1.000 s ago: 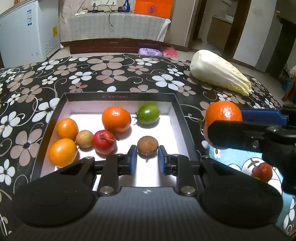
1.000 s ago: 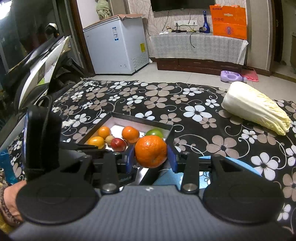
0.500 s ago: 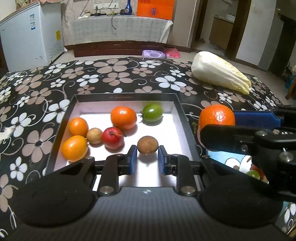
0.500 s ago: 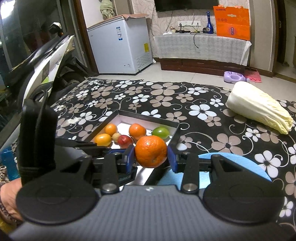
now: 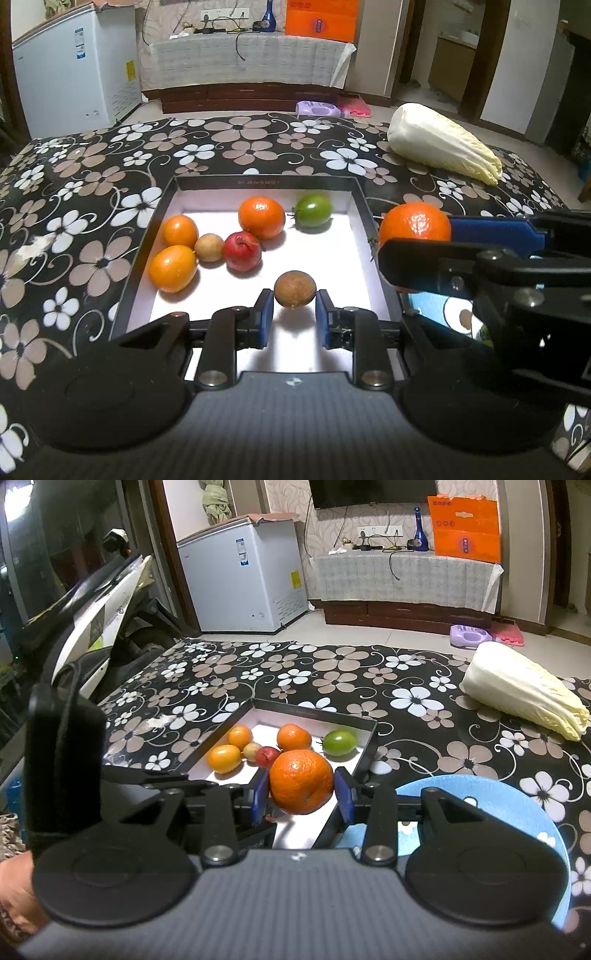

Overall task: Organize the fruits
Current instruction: 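Lift the orange and kiwi and carry them toward the blue plate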

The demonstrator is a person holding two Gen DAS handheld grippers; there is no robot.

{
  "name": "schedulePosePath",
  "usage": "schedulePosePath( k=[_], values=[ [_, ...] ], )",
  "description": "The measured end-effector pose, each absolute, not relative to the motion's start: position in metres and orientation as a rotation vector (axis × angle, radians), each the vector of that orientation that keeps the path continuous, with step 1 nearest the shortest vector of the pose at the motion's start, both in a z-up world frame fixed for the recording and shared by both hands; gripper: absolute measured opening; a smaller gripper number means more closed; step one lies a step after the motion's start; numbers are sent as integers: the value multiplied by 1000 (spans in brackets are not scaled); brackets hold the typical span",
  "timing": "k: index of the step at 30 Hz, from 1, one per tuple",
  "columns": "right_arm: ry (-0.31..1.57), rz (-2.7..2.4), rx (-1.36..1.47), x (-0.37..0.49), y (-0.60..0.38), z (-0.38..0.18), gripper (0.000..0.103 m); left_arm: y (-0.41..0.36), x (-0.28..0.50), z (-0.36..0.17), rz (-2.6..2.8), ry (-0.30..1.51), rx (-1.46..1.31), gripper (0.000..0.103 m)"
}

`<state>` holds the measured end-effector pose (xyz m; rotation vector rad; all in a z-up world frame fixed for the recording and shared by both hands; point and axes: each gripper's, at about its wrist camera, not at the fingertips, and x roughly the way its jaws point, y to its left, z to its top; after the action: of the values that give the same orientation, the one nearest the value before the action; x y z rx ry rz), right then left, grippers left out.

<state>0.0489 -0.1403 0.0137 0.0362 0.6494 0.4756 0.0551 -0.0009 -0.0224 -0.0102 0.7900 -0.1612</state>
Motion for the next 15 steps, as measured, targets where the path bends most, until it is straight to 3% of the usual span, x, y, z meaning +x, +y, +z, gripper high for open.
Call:
schedulePosePath(
  k=[15],
  values=[
    [641, 489, 59, 23, -139, 16, 42, 8, 13, -15, -109, 799, -14, 29]
  ],
)
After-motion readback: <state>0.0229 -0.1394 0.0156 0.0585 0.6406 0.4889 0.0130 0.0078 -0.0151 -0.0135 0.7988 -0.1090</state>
